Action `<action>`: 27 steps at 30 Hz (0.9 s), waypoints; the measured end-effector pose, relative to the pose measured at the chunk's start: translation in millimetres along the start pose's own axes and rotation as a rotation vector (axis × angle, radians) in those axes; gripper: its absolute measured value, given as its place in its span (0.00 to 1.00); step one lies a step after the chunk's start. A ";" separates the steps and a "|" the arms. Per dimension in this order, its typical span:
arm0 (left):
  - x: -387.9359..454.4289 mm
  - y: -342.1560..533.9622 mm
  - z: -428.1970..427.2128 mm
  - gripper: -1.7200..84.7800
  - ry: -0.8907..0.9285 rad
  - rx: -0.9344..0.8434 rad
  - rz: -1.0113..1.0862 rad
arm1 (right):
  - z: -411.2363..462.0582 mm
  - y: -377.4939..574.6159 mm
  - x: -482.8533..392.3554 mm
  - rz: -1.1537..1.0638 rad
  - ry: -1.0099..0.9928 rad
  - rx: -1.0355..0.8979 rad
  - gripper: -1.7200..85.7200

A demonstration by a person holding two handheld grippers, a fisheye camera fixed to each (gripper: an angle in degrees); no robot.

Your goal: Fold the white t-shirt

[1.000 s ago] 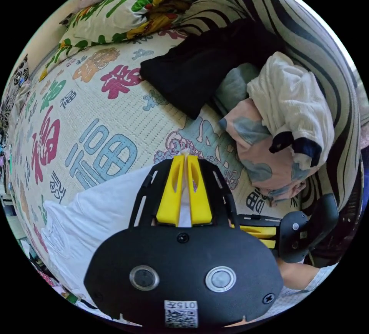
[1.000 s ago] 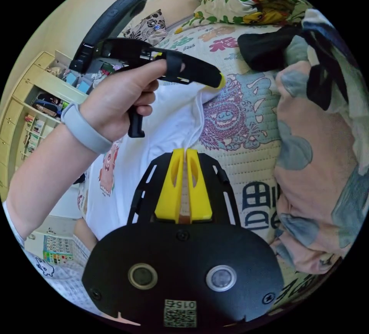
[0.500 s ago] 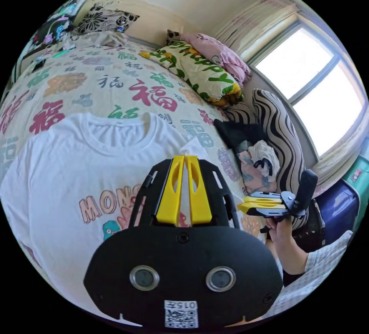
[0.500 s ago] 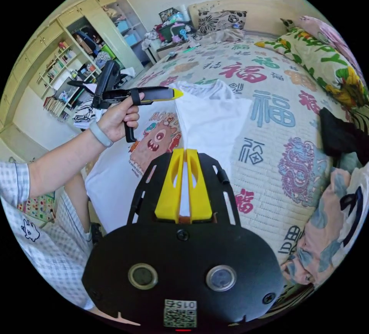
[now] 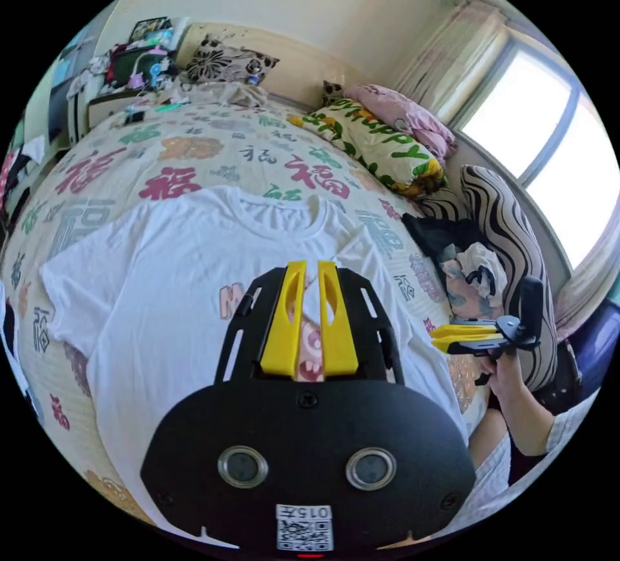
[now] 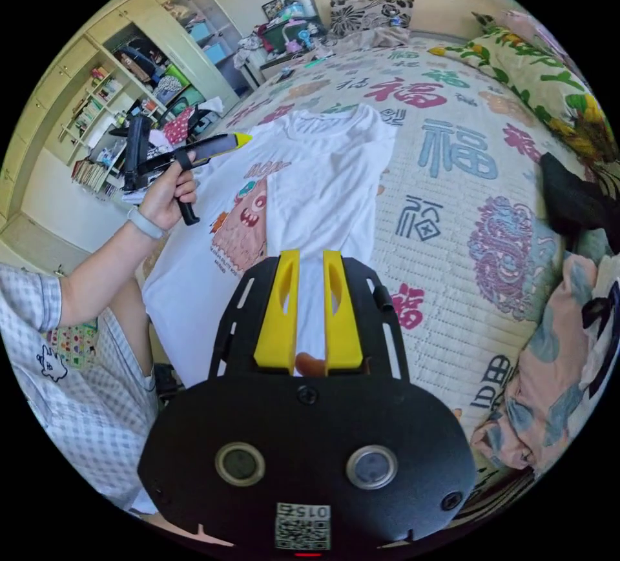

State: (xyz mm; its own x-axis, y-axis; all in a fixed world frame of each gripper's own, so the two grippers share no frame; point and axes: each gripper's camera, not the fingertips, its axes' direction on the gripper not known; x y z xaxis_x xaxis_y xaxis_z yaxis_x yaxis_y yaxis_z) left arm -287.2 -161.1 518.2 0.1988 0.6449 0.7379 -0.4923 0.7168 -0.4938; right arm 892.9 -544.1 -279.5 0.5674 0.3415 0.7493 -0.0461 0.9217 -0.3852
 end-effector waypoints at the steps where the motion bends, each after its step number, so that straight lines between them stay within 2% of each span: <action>1: 15.1 -16.5 7.4 0.07 0.042 -0.012 0.068 | -4.9 -4.1 11.2 0.035 0.043 0.027 0.10; 5: 47.1 -77.4 80.3 0.10 0.190 -0.175 0.132 | 5.6 -21.7 47.8 0.143 0.012 0.024 0.12; 8: 73.8 -106.3 136.5 0.10 0.159 -0.316 0.223 | 27.4 -34.6 62.9 0.181 -0.060 -0.030 0.12; 13: 97.3 -124.4 189.9 0.05 0.097 -0.458 0.285 | 51.1 -45.5 62.5 0.144 -0.027 -0.081 0.04; 15: 89.5 -131.3 190.6 0.04 0.141 -0.412 0.216 | 51.1 -45.4 66.8 0.160 -0.024 -0.057 0.03; 17: 67.1 -138.5 180.4 0.03 0.253 -0.280 0.057 | 48.2 -41.4 72.2 0.198 0.017 -0.010 0.03; 19: 54.6 -138.7 183.7 0.04 0.282 -0.285 -0.004 | 41.8 -34.1 82.9 0.268 0.019 0.096 0.03; 21: 51.8 -136.7 188.1 0.05 0.237 -0.323 0.020 | 47.2 -34.9 92.9 0.299 -0.059 0.103 0.04; 23: 47.4 -135.6 184.0 0.08 0.266 -0.324 0.030 | 58.0 -38.7 99.0 0.302 -0.104 0.054 0.06; 27: 35.5 -133.7 136.2 0.10 0.181 -0.220 0.061 | 54.7 -36.8 97.8 0.300 -0.032 0.099 0.08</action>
State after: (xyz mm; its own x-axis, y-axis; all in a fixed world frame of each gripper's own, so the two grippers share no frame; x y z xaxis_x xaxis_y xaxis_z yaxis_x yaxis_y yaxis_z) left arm -329.7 -270.1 673.1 0.3322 0.7116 0.6191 -0.3165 0.7024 -0.6375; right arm 905.1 -534.5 -162.5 0.4899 0.6049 0.6278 -0.2884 0.7920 -0.5381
